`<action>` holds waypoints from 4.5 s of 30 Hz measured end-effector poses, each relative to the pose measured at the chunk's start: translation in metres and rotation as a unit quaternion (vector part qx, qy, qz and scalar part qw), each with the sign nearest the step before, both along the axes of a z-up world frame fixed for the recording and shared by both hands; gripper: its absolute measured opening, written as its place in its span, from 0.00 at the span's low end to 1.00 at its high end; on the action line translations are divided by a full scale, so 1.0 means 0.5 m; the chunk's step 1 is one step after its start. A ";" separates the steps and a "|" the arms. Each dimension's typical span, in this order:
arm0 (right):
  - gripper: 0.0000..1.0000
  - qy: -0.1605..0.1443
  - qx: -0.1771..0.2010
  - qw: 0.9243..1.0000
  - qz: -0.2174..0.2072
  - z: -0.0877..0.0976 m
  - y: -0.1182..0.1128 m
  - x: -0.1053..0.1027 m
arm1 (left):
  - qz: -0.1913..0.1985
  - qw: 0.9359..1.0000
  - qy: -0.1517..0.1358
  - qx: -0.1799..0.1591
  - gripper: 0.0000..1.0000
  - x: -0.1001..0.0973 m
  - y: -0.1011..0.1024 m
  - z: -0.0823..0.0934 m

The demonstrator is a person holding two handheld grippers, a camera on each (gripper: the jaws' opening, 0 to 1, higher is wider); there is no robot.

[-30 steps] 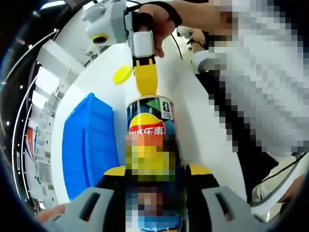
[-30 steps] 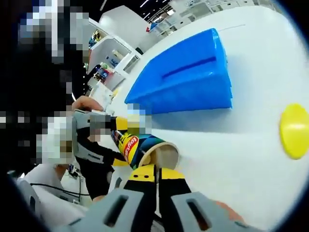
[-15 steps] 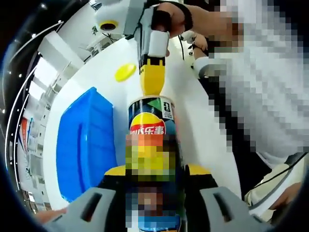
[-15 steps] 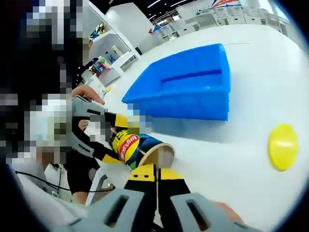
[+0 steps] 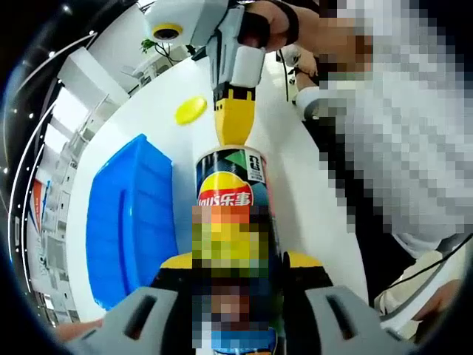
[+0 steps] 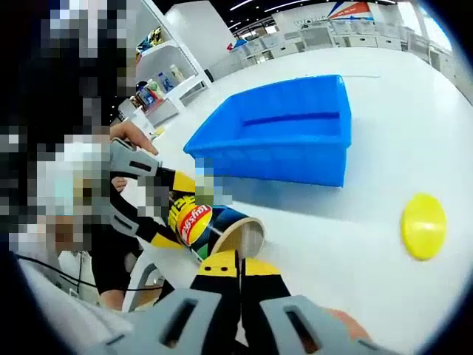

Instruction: Open the lid of the chip container on the table, take out the chips, place them into the box in front of the container, and close the lid

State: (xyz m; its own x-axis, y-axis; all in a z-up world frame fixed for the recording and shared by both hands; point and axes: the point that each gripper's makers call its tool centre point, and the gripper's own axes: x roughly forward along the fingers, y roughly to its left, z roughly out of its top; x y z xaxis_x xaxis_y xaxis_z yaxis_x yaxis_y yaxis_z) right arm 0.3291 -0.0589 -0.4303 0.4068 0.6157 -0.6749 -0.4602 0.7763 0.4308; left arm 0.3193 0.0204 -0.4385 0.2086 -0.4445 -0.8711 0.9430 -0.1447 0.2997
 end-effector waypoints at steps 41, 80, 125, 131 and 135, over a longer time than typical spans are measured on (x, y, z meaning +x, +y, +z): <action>0.00 0.005 0.013 0.999 -0.033 0.003 -0.095 0.007 | 0.012 1.000 0.000 -0.003 0.44 0.008 0.008 0.003; 0.07 -0.127 -0.004 0.991 0.037 0.023 -0.140 0.017 | 0.015 1.000 0.006 0.000 0.46 0.021 0.008 -0.004; 0.06 -0.192 0.039 0.964 0.178 0.024 -0.036 -0.007 | 0.021 1.000 0.003 -0.009 0.46 0.021 0.007 -0.004; 0.05 -0.197 0.041 0.963 0.182 0.025 -0.037 -0.008 | 0.020 1.000 0.001 -0.007 0.46 0.022 0.007 -0.004; 0.04 -0.202 0.043 0.961 0.185 0.026 -0.037 -0.007 | 0.020 1.000 -0.001 -0.007 0.47 0.023 0.007 -0.004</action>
